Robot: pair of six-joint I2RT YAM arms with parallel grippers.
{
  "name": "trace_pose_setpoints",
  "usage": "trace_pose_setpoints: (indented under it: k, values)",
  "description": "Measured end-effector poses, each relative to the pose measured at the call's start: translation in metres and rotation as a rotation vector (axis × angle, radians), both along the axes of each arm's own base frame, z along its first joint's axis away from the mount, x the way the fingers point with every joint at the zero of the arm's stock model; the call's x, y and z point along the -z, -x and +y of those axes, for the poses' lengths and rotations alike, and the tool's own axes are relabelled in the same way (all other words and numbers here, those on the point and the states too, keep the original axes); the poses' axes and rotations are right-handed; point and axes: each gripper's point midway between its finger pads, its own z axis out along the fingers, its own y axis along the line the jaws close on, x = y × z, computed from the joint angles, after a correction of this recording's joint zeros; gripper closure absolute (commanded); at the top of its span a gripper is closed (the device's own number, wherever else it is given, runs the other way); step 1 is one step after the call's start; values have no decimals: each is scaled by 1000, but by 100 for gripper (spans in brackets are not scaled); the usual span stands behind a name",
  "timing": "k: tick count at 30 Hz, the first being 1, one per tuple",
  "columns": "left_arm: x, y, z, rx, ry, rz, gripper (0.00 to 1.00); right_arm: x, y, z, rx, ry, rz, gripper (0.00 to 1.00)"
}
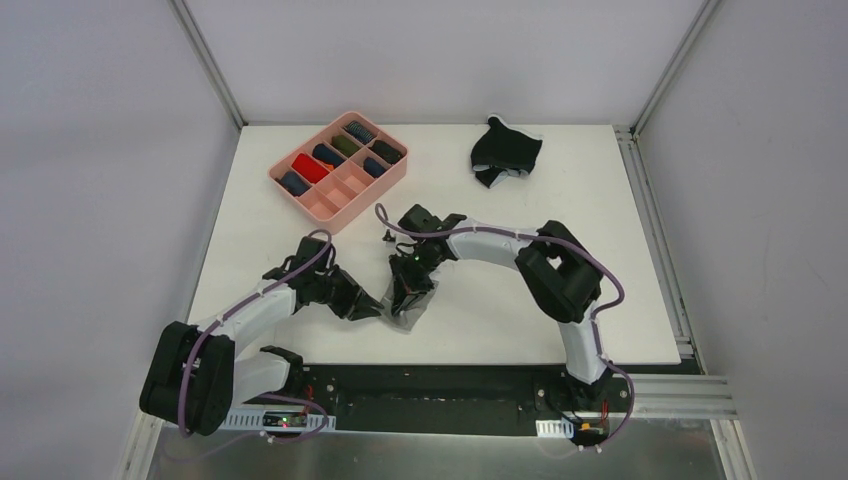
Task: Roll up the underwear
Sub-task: Roll the underwear to the center of the board.
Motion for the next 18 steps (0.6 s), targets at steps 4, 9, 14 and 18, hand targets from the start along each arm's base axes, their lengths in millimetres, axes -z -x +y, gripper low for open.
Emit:
trace_pose_setpoints:
  k: [4, 9, 14, 18]
  values:
    - [0, -1, 0, 5, -2, -4, 79, 6, -2, -1, -62, 21, -10, 100]
    - [1, 0, 0, 10, -3, -7, 79, 10, -5, -3, -127, 32, -25, 100]
    - [1, -1, 0, 10, -3, -8, 80, 9, -9, -4, -183, 32, -47, 100]
    - [-1, -1, -2, 14, -3, -12, 80, 15, -12, -5, -224, 36, -56, 100]
